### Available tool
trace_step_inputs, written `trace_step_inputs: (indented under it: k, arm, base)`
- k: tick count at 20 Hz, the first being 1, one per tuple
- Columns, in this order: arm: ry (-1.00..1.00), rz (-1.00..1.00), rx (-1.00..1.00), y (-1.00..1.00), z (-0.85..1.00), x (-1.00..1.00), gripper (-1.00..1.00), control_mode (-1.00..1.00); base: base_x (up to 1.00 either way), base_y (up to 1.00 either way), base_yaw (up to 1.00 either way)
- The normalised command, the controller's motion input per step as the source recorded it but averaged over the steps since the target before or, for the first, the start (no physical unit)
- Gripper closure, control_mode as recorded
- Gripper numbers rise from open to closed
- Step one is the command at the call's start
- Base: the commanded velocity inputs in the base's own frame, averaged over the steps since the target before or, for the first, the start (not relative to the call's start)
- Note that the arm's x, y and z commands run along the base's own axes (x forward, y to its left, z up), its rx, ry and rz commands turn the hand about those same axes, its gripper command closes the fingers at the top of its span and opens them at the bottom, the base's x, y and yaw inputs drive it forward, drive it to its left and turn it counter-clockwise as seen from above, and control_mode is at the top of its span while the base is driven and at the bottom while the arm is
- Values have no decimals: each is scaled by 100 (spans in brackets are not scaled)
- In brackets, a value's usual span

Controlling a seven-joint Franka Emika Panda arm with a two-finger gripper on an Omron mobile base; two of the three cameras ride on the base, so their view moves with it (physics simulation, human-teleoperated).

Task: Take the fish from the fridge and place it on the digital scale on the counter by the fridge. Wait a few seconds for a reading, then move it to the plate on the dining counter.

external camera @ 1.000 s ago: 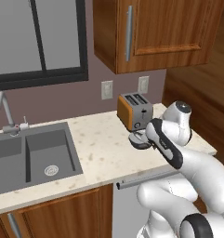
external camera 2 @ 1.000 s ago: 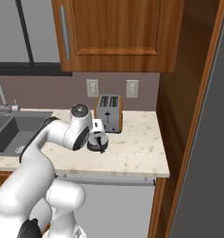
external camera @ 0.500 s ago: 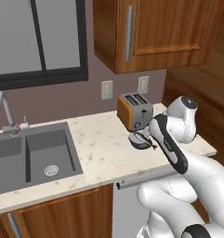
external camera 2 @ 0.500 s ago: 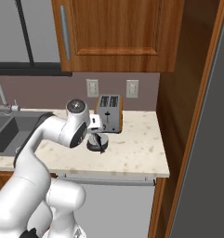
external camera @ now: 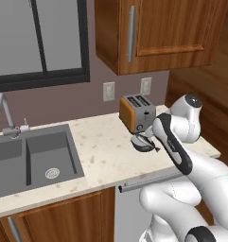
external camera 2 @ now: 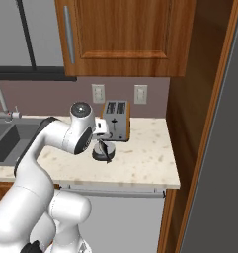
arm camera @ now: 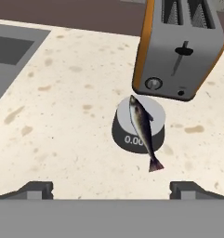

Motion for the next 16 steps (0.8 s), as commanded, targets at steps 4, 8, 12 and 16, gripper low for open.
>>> trace_step_inputs:
  k: [4,8,12,16]
  arm:
    - [0,0,0,0,0,0,-100,-100]
    - [0,0,0,0,0,0,-100,-100]
    - [0,0,0,0,0,0,-100,-100]
    - [0,0,0,0,0,0,-100,-100]
  base:
    - [0,0,0]
    - [0,0,0]
    - [0,0,0]
    - [0,0,0]
